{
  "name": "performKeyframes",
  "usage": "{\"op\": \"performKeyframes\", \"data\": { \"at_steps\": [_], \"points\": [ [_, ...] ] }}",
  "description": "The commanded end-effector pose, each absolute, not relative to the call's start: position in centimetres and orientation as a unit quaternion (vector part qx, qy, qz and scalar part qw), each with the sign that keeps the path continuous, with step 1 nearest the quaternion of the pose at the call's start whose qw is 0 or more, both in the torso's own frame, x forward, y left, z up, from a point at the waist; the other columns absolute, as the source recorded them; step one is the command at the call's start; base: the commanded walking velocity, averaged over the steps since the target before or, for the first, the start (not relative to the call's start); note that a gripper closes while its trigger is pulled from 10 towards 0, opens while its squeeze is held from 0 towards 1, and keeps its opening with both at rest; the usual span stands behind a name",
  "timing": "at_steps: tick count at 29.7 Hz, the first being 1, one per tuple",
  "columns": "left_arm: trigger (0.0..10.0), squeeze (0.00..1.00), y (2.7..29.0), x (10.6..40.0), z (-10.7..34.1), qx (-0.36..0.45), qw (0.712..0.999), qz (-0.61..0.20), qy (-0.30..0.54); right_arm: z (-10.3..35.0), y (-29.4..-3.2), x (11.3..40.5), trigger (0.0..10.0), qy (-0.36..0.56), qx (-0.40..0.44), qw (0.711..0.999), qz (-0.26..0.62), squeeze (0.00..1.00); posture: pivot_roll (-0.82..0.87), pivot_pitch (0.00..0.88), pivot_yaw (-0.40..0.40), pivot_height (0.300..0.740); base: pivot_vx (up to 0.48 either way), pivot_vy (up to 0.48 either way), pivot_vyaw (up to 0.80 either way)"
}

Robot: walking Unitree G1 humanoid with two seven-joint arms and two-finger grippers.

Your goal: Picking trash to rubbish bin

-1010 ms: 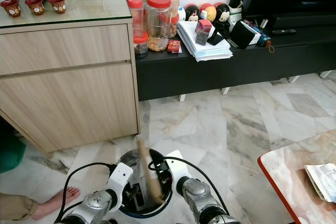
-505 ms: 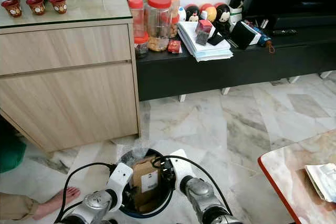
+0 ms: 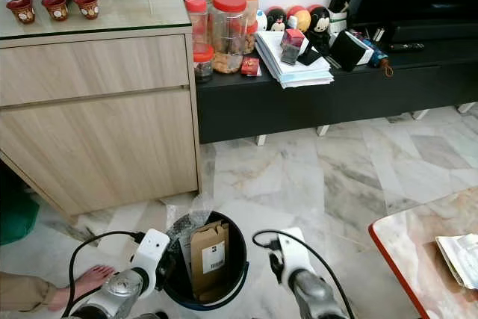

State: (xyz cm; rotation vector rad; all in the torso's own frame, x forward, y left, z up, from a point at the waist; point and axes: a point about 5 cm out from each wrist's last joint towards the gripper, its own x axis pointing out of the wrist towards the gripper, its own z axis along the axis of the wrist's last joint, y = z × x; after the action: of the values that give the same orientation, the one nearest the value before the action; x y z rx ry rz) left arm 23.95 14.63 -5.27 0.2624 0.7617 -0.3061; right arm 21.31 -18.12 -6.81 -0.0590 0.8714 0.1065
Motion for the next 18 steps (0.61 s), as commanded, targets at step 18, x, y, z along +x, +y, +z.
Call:
{"op": "performKeyframes", "data": {
  "at_steps": [18],
  "points": [
    [10.0,0.00,17.7,19.6,-8.0,0.182,0.863,-0.080,0.464,-8.1,-19.0,18.7,10.0,0.453,0.004,0.891,0.010,0.00,0.08,0.091,-0.094,0.740,0.000,0.000,0.00]
  ]
}}
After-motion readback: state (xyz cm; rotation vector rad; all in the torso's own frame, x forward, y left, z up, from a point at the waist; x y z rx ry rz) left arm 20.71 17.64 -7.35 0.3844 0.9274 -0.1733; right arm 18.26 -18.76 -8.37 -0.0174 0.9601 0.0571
